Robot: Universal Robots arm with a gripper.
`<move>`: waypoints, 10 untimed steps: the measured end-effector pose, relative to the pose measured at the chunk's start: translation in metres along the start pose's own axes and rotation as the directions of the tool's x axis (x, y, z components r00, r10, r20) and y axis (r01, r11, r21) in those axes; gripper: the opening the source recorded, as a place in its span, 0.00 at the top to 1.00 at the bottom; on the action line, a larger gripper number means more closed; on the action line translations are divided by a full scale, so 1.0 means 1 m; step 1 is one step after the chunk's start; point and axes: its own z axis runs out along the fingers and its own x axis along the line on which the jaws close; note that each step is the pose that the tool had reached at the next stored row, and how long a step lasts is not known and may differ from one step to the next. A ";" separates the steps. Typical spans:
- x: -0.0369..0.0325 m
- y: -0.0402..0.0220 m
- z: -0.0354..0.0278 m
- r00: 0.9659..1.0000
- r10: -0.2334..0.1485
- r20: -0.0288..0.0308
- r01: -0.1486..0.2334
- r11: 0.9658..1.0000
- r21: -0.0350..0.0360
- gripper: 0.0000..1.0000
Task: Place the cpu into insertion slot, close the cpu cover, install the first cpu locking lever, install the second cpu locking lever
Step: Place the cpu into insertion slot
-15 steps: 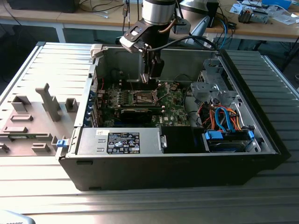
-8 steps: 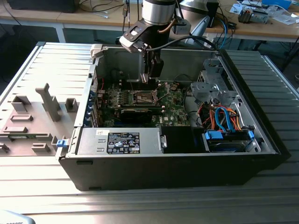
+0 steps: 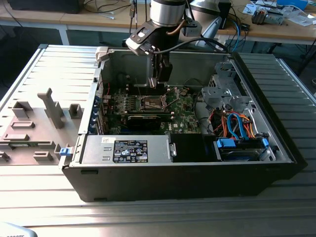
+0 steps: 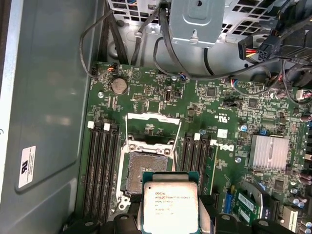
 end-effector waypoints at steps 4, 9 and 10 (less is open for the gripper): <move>0.0000 0.0000 0.0000 1.000 0.013 0.000 -0.013 1.000 0.000 0.45; 0.0000 0.0000 0.0001 1.000 0.026 -0.001 -0.026 1.000 0.001 0.45; 0.0000 0.0000 0.0001 1.000 0.029 -0.001 -0.029 1.000 0.001 0.45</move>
